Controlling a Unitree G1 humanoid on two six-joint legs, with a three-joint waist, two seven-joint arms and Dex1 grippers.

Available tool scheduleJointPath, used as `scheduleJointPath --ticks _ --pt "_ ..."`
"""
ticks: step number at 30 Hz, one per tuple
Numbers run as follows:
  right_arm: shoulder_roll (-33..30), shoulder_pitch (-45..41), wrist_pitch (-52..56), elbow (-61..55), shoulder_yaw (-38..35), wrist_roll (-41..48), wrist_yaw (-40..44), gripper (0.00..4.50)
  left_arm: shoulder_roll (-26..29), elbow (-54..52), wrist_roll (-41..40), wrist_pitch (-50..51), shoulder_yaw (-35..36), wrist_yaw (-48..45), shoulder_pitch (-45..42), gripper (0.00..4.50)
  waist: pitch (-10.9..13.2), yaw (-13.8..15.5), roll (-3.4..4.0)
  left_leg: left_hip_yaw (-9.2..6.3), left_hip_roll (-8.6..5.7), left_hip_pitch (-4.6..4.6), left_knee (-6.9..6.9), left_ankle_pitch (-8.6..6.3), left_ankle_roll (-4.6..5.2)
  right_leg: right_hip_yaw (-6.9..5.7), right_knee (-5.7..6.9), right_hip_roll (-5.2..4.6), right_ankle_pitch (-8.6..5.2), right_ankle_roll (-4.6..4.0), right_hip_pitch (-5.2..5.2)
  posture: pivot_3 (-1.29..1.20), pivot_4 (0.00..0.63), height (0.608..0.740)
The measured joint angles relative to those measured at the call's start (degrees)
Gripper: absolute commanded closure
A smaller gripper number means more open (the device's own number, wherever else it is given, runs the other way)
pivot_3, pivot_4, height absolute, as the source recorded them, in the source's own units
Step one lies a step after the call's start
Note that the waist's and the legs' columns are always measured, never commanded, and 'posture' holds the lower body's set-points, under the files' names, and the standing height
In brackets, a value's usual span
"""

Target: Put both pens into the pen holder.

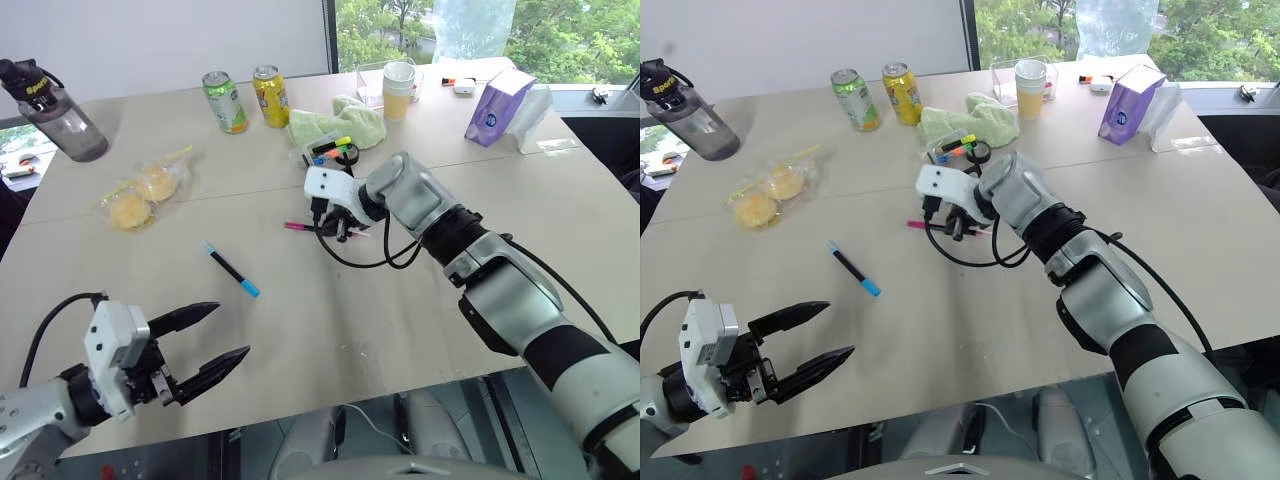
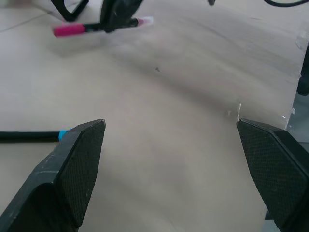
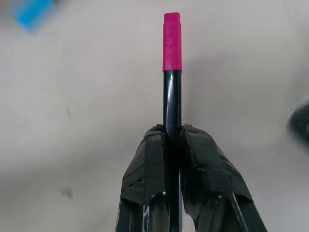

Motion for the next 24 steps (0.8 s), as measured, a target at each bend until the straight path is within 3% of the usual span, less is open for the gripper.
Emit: scheduleJointPath --ticks 5,8,14,18,24 --pt "1.61 6.1 0.69 -10.26 -11.32 10.29 -2.32 4.47 0.02 0.09 -1.21 0.61 -0.01 0.62 -2.7 0.0 -0.01 0.07 -0.01 -0.01 0.0 -0.02 0.02 0.0 0.0 0.0 0.01 0.0 0.0 0.0 0.03 0.0 0.15 0.74" --pt "5.14 8.16 1.19 -12.18 -21.24 15.25 -13.04 4.47 0.36 0.74 -1.31 0.81 -0.05 0.76 -4.91 0.0 -0.01 0.01 0.0 0.01 0.0 0.01 0.02 0.03 -0.04 0.01 0.07 0.02 0.0 0.0 0.01 0.0 0.15 0.74" --pt "11.96 8.12 -3.84 -11.36 -34.43 20.22 -34.33 4.47 1.84 2.72 -1.34 1.17 -0.73 0.08 -8.36 0.0 -0.01 -0.08 0.01 0.02 0.01 0.01 0.01 0.04 -0.05 0.03 0.11 0.05 0.0 0.0 -0.01 0.0 0.15 0.74" --pt "13.25 7.82 -15.47 -6.09 -39.88 21.23 -48.87 4.47 2.5 3.57 -1.34 1.46 -1.71 -0.31 -10.04 0.0 -0.01 -0.09 0.01 0.06 -0.02 0.02 0.02 0.04 -0.04 0.04 0.09 0.04 0.01 0.0 -0.04 0.0 0.15 0.74" --pt "13.82 3.86 -22.21 3.71 -44.87 25.86 -60.29 4.47 2.59 4.27 -1.23 1.68 -1.97 -0.31 -10.82 0.0 0.02 -1.71 0.06 0.11 0.06 0.03 -0.01 0.07 -0.08 0.11 0.16 0.12 0.01 -0.01 -0.04 0.0 0.15 0.74"
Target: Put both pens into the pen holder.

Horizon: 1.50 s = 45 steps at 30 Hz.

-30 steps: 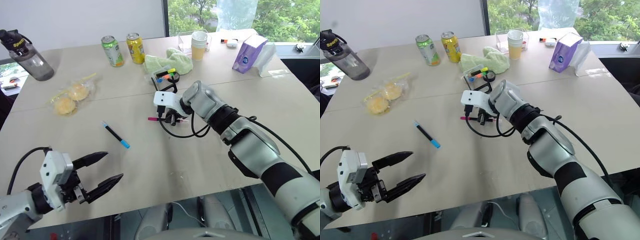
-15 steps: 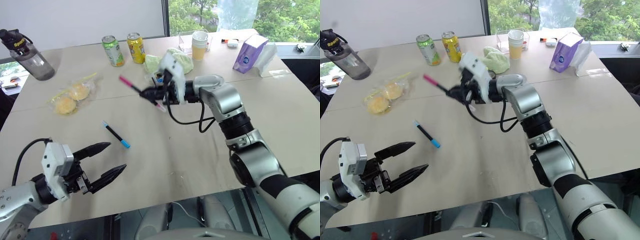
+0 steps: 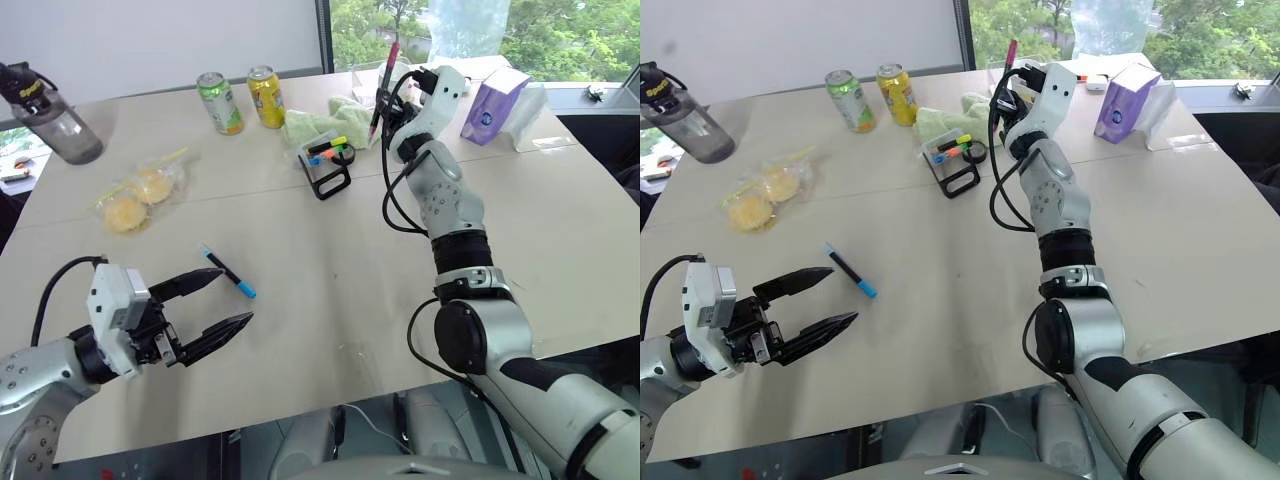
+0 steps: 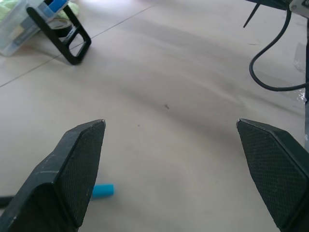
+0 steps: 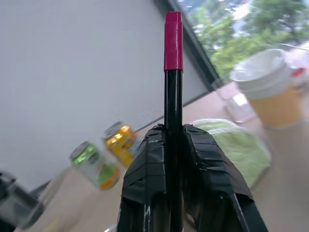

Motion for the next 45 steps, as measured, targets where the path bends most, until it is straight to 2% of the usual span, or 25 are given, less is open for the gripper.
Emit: scheduleJointPath --ticks 10,15,18,21,24,26,28,31,38,39,40,42,45 --pt "0.11 -0.81 0.54 2.27 2.3 4.72 0.98 4.47 -0.62 -0.29 0.37 -0.03 0.19 0.64 1.05 0.0 0.01 -1.47 0.04 0.06 0.08 0.01 -0.01 0.0 0.0 0.08 0.01 0.07 0.0 0.0 -0.01 0.0 0.15 0.74" --pt "-0.34 1.84 4.51 -4.02 7.15 5.06 5.7 4.47 -0.71 -0.28 0.36 -0.03 0.13 1.64 -0.27 0.0 -0.02 -1.21 0.04 0.05 0.08 0.01 0.01 0.0 0.01 0.06 0.0 0.07 0.01 0.0 0.0 0.0 0.15 0.74" --pt "-1.51 8.91 9.72 -12.26 12.31 5.72 12.2 4.47 -2.44 0.26 0.13 1.84 -1.14 7.49 -6.66 0.0 -0.06 -0.51 0.06 0.01 0.07 -0.02 0.09 0.0 0.01 0.01 0.02 0.04 0.01 0.0 0.02 0.0 0.15 0.74" --pt "-2.94 15.89 15.14 -20.08 16.37 7.54 17.71 4.47 -7.97 1.78 -2.96 6.67 -4.5 18.96 -16.04 0.0 -0.1 0.21 0.06 0.01 0.05 -0.04 0.25 -0.01 0.02 0.01 0.15 0.03 0.02 0.02 0.03 0.0 0.15 0.74" --pt "-6.44 21.26 20.72 -29.93 20.42 10.1 23.54 4.47 -14.47 2.83 -8.91 10.26 -7.3 27.71 -24.1 0.0 -0.16 0.43 -0.03 -0.01 0.02 -0.04 0.35 -0.01 0.02 -0.01 0.26 -0.02 0.02 0.02 0.03 0.0 0.15 0.74" --pt "-10.59 25.15 23.16 -36.95 24.06 11.06 28.99 4.47 -16.49 4.0 -11.64 11.39 -8.28 31.48 -28.1 0.0 -0.18 0.29 -0.06 0.0 0.02 0.01 0.33 -0.01 0.01 -0.01 0.3 -0.01 0.02 0.02 0.03 0.0 0.15 0.74" --pt "-12.09 26.32 23.87 -38.07 25.18 10.99 30.66 4.47 -16.75 4.32 -12.31 11.82 -8.83 32.1 -28.87 0.0 -0.18 0.02 -0.06 0.07 0.04 0.04 0.32 0.0 0.01 0.06 0.33 0.02 0.02 0.02 0.02 0.0 0.15 0.74" --pt "-17.69 30.76 23.7 -42.69 30.79 9.3 36.45 4.47 -17.85 6.31 -13.7 12.59 -10.93 32.96 -32.08 0.0 -0.19 0.3 -0.08 0.09 0.04 0.05 0.34 0.0 0.01 0.05 0.37 0.01 0.02 0.02 0.02 0.0 0.15 0.74" --pt "-19.86 31.3 17.41 -42.68 35.62 2.75 39.77 4.47 -18.13 7.19 -15.39 14.59 -16.36 30.55 -33.94 0.0 -0.2 0.47 -0.09 0.14 0.04 0.05 0.37 0.0 0.0 0.1 0.4 0.01 0.02 0.02 0.01 0.0 0.15 0.74" --pt "-19.83 31.29 16.91 -42.63 35.71 2.35 39.9 4.5 -18.13 7.31 -15.39 14.6 -16.88 30.26 -34.0 0.53 -0.2 0.49 -0.09 0.14 0.04 0.06 0.37 0.0 0.0 0.11 0.4 0.01 0.02 0.02 0.01 0.0 0.15 0.74" --pt "-19.83 31.29 16.15 -42.42 35.75 1.94 40.26 4.5 -18.13 7.6 -15.35 14.59 -17.54 29.94 -34.31 0.77 -0.2 0.6 -0.1 0.14 0.04 0.05 0.37 0.0 0.0 0.1 0.39 0.01 0.02 0.02 0.01 0.0 0.15 0.74" --pt "-19.84 31.29 15.73 -42.35 35.81 1.51 40.72 4.5 -18.13 7.72 -15.33 14.57 -18.18 29.5 -34.58 1.73 -0.2 0.74 -0.1 0.14 0.04 0.05 0.37 0.0 0.0 0.1 0.39 0.01 0.02 0.02 0.01 0.0 0.15 0.74" --pt "-20.21 31.3 15.16 -42.4 36.67 0.75 42.21 4.5 -18.18 8.91 -15.04 14.3 -18.43 28.81 -35.82 2.91 -0.2 0.9 -0.1 0.13 0.04 0.05 0.37 0.0 0.0 0.1 0.39 0.01 0.02 0.02 0.01 0.0 0.15 0.74"
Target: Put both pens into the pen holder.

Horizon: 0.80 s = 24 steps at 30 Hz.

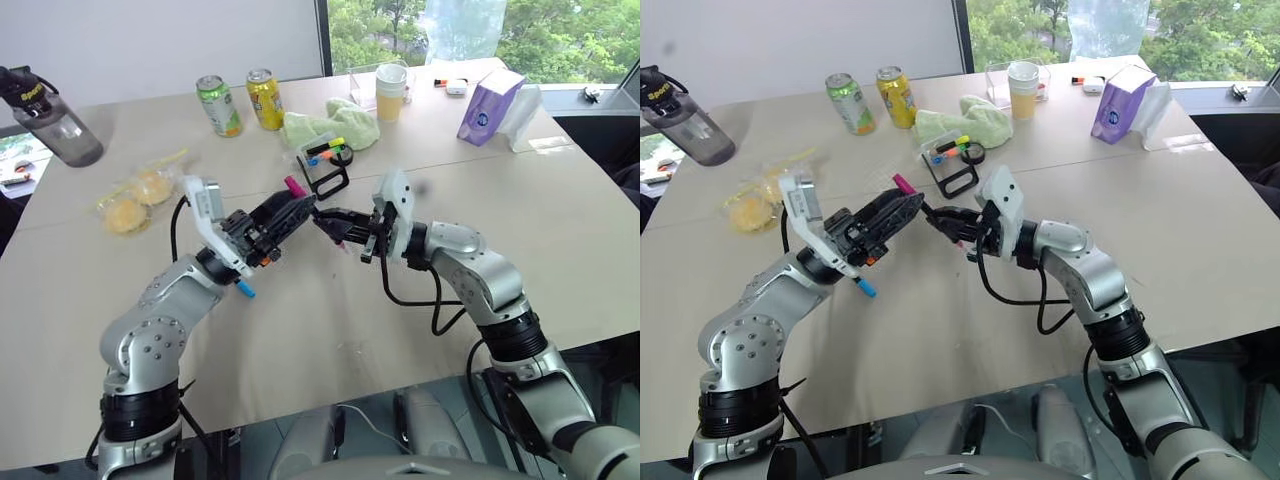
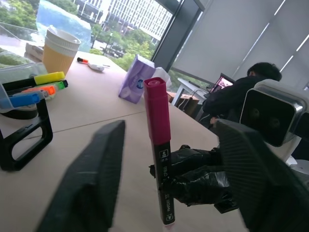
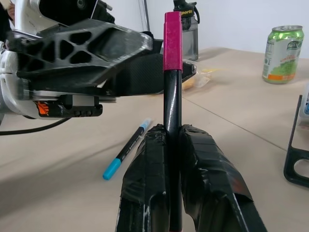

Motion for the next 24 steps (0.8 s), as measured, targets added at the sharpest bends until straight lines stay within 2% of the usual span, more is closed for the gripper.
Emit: scheduleJointPath --ticks 2,3,4,8,10,11,13,21,24 --pt "-0.23 0.04 0.0 -0.01 0.72 -0.19 0.94 4.5 0.0 0.61 0.46 -0.18 -0.24 -0.63 -0.51 4.03 0.0 0.02 0.0 0.0 0.0 0.0 0.0 0.0 0.0 0.0 0.0 0.0 0.0 0.0 0.0 0.0 0.15 0.74" --pt "-0.36 0.05 0.0 -0.04 0.95 -0.52 1.05 4.5 0.0 0.99 0.79 -0.32 -0.5 -1.16 -0.65 4.35 0.0 0.03 0.0 0.0 0.0 0.0 0.0 0.0 0.0 0.0 0.0 0.0 0.0 0.0 0.0 0.0 0.15 0.74" --pt "-0.43 0.05 0.0 -0.04 1.03 -0.69 1.13 4.5 0.0 1.12 1.02 -0.35 -0.72 -1.28 -0.68 4.43 0.0 0.1 0.0 0.0 -0.01 -0.01 0.01 0.0 0.0 0.0 0.0 -0.01 0.0 0.0 0.0 0.0 0.15 0.74" --pt "-0.99 0.04 0.16 -0.06 1.24 -0.97 1.66 4.5 0.03 1.26 2.11 -0.42 -1.17 -2.31 -0.69 4.43 0.0 0.21 0.0 -0.01 -0.01 -0.01 0.01 0.0 0.0 0.0 -0.01 -0.01 0.0 0.0 0.0 0.0 0.15 0.74" --pt "-1.7 -0.04 0.75 -0.34 1.29 -0.95 2.46 3.6 0.33 1.26 2.54 -0.39 -1.63 -3.06 -0.69 4.5 0.0 0.37 0.0 0.0 -0.01 -0.01 0.01 0.0 0.0 0.0 -0.01 -0.01 0.0 0.0 0.0 0.0 0.15 0.74" --pt "-2.06 -0.22 1.09 -0.45 1.51 -0.97 2.83 3.46 0.55 1.26 2.71 -0.39 -1.84 -3.6 -0.7 4.5 0.0 0.43 0.0 0.0 -0.01 -0.01 0.01 0.0 0.0 0.0 -0.01 -0.01 0.0 0.0 0.0 0.0 0.15 0.74" --pt "-3.5 -0.84 4.02 -0.48 2.93 -0.91 4.59 2.53 3.03 1.23 3.73 -0.37 -3.7 -6.97 -1.14 4.5 0.0 0.66 0.0 -0.01 0.0 0.0 0.0 0.0 0.0 -0.01 -0.01 0.0 0.0 0.0 0.0 0.0 0.15 0.74" --pt "-9.27 -8.71 13.62 -0.33 8.52 -1.74 11.26 2.53 14.5 7.08 10.91 -0.76 -11.7 -25.14 -8.04 4.5 0.01 0.88 -0.01 -0.07 -0.02 -0.04 -0.01 0.0 0.0 -0.09 -0.07 -0.01 0.0 -0.01 0.0 0.0 0.15 0.74" --pt "-9.33 -10.49 15.62 0.07 8.65 -1.76 11.88 2.53 16.53 9.3 14.43 -2.41 -13.74 -29.03 -10.1 4.5 0.01 0.79 -0.01 -0.07 -0.01 -0.05 -0.06 0.0 0.0 -0.08 -0.14 -0.02 0.0 -0.01 -0.01 0.0 0.15 0.74"
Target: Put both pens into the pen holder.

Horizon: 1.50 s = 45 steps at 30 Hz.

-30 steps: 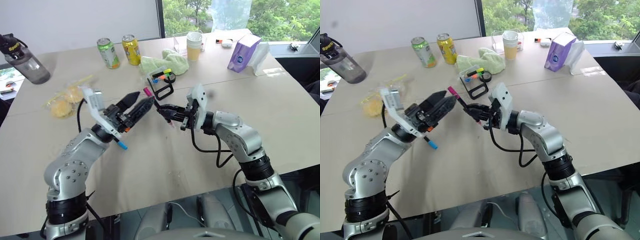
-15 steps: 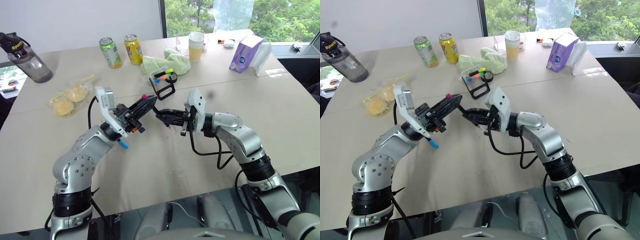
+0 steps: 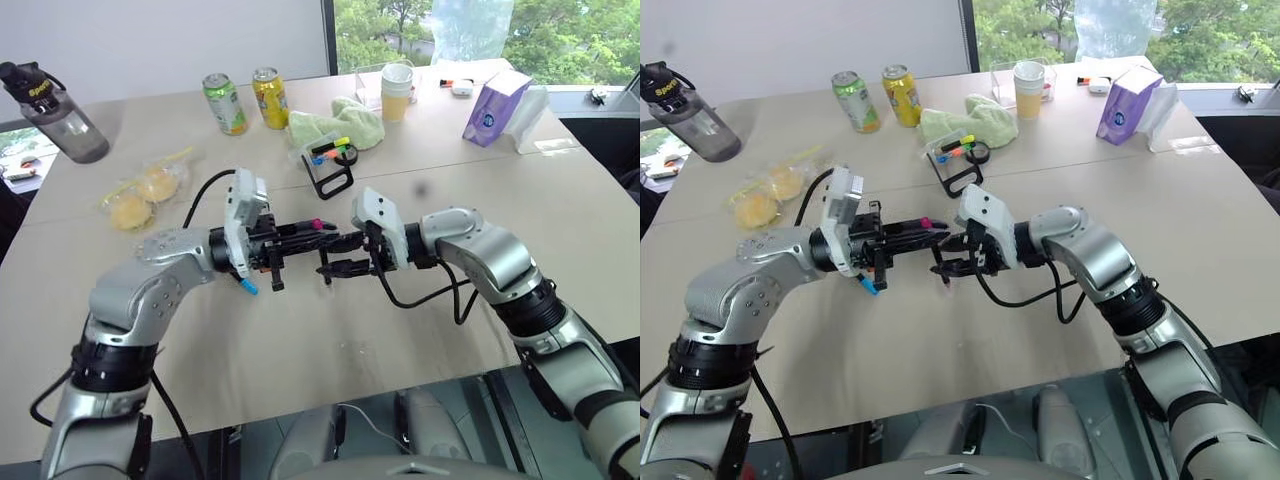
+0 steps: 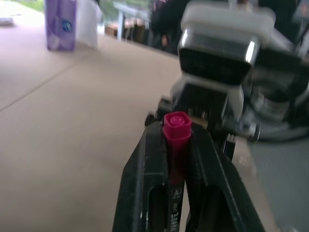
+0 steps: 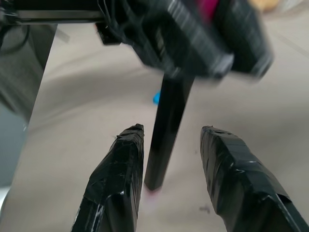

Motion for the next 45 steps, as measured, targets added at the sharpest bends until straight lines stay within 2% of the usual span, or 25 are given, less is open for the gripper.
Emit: scheduleJointPath --ticks 2,9,10,14,22,27,30,34,40,45 --pt "0.21 -1.72 2.91 0.31 -0.1 0.66 0.39 2.53 0.63 3.49 3.52 -2.14 -2.04 -3.5 -2.0 4.5 0.0 0.05 0.0 -0.05 0.0 -0.06 0.0 0.0 0.0 -0.07 -0.06 -0.03 0.0 0.0 -0.01 0.0 0.15 0.74" --pt "2.12 -2.11 9.17 0.48 -0.41 1.23 -1.54 2.53 -1.27 5.75 5.89 -3.8 -2.18 -6.45 -4.88 4.5 0.0 -0.05 0.0 -0.17 -0.04 -0.13 -0.01 0.0 0.0 -0.17 -0.15 -0.09 0.0 0.0 -0.01 0.0 0.15 0.74" --pt "2.4 -2.11 9.55 0.48 -0.52 1.38 -1.79 3.04 -1.37 5.77 6.06 -3.81 -2.19 -6.63 -4.88 4.5 0.0 -0.07 0.0 -0.17 -0.04 -0.13 -0.01 0.0 0.0 -0.17 -0.15 -0.08 0.0 0.0 -0.02 0.0 0.15 0.74" --pt "3.76 -2.12 11.83 0.58 -2.46 1.97 -3.28 4.46 -1.71 5.75 6.42 -3.86 -2.05 -7.41 -4.88 4.5 0.0 0.0 0.0 -0.19 -0.05 -0.13 0.01 0.0 0.01 -0.19 -0.14 -0.09 0.0 0.0 0.0 0.0 0.15 0.74" --pt "5.0 -2.12 13.13 0.96 -3.41 2.2 -4.4 4.47 -1.81 5.66 6.71 -3.68 -1.52 -6.74 -4.86 4.5 0.0 -0.03 0.0 -0.19 -0.06 -0.13 0.01 0.0 0.01 -0.2 -0.12 -0.1 0.0 0.01 -0.01 0.0 0.15 0.74" --pt "5.32 -2.12 12.76 0.9 -4.18 2.95 -4.51 4.47 -2.0 4.87 4.94 1.44 -1.21 -4.48 -4.87 2.16 0.0 -0.16 0.0 -0.2 -0.06 -0.12 0.01 0.0 0.01 -0.2 -0.08 -0.09 0.0 0.01 -0.01 0.0 0.15 0.74" --pt "5.21 -1.88 11.43 0.91 -4.88 2.74 -5.51 4.47 -3.55 4.75 4.37 2.53 1.26 0.07 -4.87 0.77 0.0 -0.04 -0.01 -0.2 -0.06 -0.13 0.04 0.0 0.01 -0.21 -0.07 -0.1 0.0 0.01 -0.01 0.0 0.15 0.74" --pt "5.15 -0.54 5.72 2.11 -9.02 1.18 -9.22 4.47 -3.27 2.47 2.8 3.32 8.07 5.12 -3.18 0.77 0.0 -0.17 0.0 -0.19 -0.06 -0.12 0.02 0.0 0.0 -0.18 -0.07 -0.09 0.0 0.01 -0.02 0.0 0.15 0.74" --pt "5.43 1.89 -1.94 2.85 -15.53 -0.77 -15.69 4.47 -2.55 -3.85 1.45 3.85 15.8 11.11 5.73 0.77 0.0 -0.04 0.0 -0.17 -0.06 -0.12 0.02 0.01 0.0 -0.17 -0.06 -0.1 0.0 0.0 -0.03 0.0 0.15 0.74" --pt "10.46 1.1 -10.01 6.85 -19.86 -2.35 -22.78 4.47 -4.69 -11.48 0.06 4.08 20.06 18.03 13.08 0.77 0.0 -0.12 0.0 -0.08 -0.06 -0.05 0.02 0.01 0.0 -0.07 0.01 -0.09 0.0 0.0 -0.02 0.0 0.15 0.74"
